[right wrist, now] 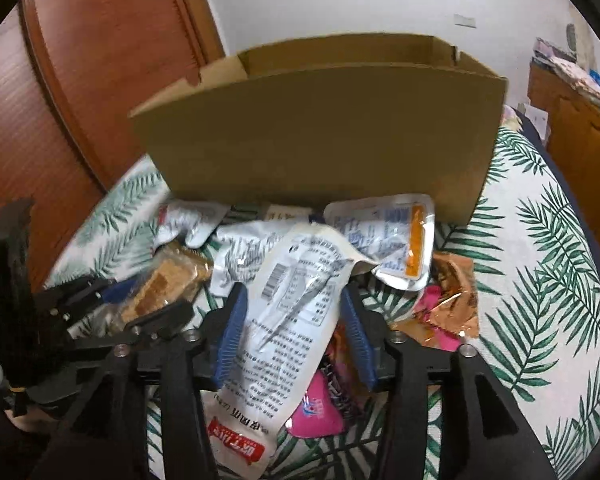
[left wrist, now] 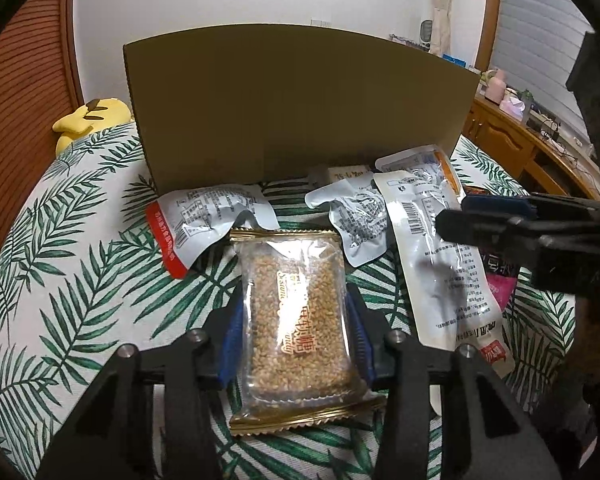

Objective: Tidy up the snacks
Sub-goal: 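Grasp the sesame bar with the left tool while the right tool grasps the white printed bag, then lift the sesame bar and white bag and carry both over the box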

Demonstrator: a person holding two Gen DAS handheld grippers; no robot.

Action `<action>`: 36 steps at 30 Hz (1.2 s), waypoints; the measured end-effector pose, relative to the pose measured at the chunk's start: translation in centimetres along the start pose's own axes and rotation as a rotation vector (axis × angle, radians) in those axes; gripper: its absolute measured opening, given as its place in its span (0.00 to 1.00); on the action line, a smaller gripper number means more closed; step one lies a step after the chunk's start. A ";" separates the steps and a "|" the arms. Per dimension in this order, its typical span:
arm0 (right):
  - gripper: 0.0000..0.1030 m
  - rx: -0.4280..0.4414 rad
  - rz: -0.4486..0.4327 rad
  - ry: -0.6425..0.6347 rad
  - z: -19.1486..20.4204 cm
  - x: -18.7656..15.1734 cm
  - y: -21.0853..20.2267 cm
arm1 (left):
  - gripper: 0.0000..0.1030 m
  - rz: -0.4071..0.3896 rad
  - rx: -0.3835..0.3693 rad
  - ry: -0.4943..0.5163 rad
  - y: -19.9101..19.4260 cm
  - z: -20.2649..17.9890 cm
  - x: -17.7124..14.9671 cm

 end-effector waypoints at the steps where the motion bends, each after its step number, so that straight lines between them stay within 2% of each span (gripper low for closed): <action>1: 0.53 -0.005 0.009 -0.006 0.2 0.0 0.3 | 0.44 0.000 -0.003 -0.002 0.0 0.0 0.0; 6: 0.54 -0.010 0.046 -0.032 0.9 0.2 1.7 | 0.43 -0.003 -0.005 -0.007 0.0 0.1 0.0; 10: 0.57 -0.066 0.063 -0.100 2.1 0.3 2.5 | 0.43 -0.004 -0.013 -0.016 -0.1 0.2 0.0; 18: 0.56 -0.066 0.060 -0.126 2.6 0.2 3.1 | 0.43 -0.005 -0.012 -0.015 -0.1 0.2 0.0; 21: 0.41 -0.050 0.043 -0.104 2.1 0.3 2.6 | 0.43 -0.005 -0.013 -0.017 -0.1 0.2 0.0; 23: 0.23 -0.044 0.021 -0.088 1.5 0.4 1.9 | 0.42 -0.005 -0.011 -0.014 0.0 0.2 0.1; 28: 0.16 0.005 -0.019 -0.043 1.0 0.2 0.9 | 0.43 -0.005 -0.009 -0.014 0.0 0.2 0.1; 36: 0.13 -0.010 -0.078 -0.042 1.7 0.5 -1.4 | 0.42 -0.014 -0.011 -0.033 -0.3 0.4 0.0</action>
Point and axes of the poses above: each gripper's, at about its wrist camera, not at the fingertips, and y roughly the way its jaws point, z to its left, x to its top, the point moved 2 cm from there along y, roughly the way its jaws point, and after that the axes turned 13 degrees about -y, right-handed, at the moved point
